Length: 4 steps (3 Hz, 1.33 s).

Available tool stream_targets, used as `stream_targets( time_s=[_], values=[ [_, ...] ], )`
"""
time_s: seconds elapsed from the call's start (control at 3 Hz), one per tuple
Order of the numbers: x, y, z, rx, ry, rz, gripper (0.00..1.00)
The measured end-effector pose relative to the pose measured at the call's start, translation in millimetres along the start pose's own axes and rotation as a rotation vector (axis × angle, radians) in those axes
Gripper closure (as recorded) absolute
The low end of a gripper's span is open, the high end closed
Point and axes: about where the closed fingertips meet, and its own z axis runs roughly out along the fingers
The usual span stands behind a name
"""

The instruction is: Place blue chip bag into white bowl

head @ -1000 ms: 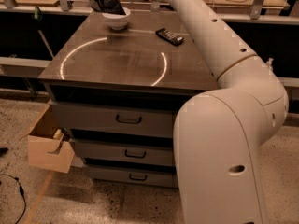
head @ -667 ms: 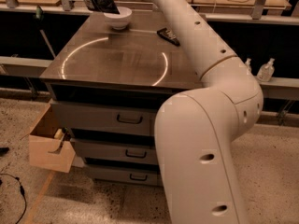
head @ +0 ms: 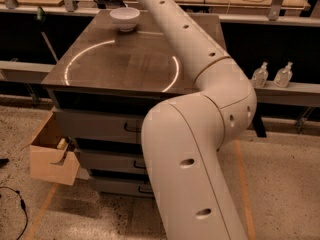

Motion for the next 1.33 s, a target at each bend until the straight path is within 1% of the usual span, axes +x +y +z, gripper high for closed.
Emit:
stream_targets(
  time_s=[0.33, 0.67, 1.0, 1.33],
  values=[
    [-5.2, -15.6, 8.9, 0.08, 0.002, -0.036, 1.0],
    [0.4, -28.8, 11.3, 0.133, 0.025, -0.054, 1.0],
    [12.5, -37.1, 13.1, 0.166, 0.063, -0.063, 1.0],
    [25.8, -36.5, 16.7, 0.171, 0.1, -0.06, 1.0]
  ],
)
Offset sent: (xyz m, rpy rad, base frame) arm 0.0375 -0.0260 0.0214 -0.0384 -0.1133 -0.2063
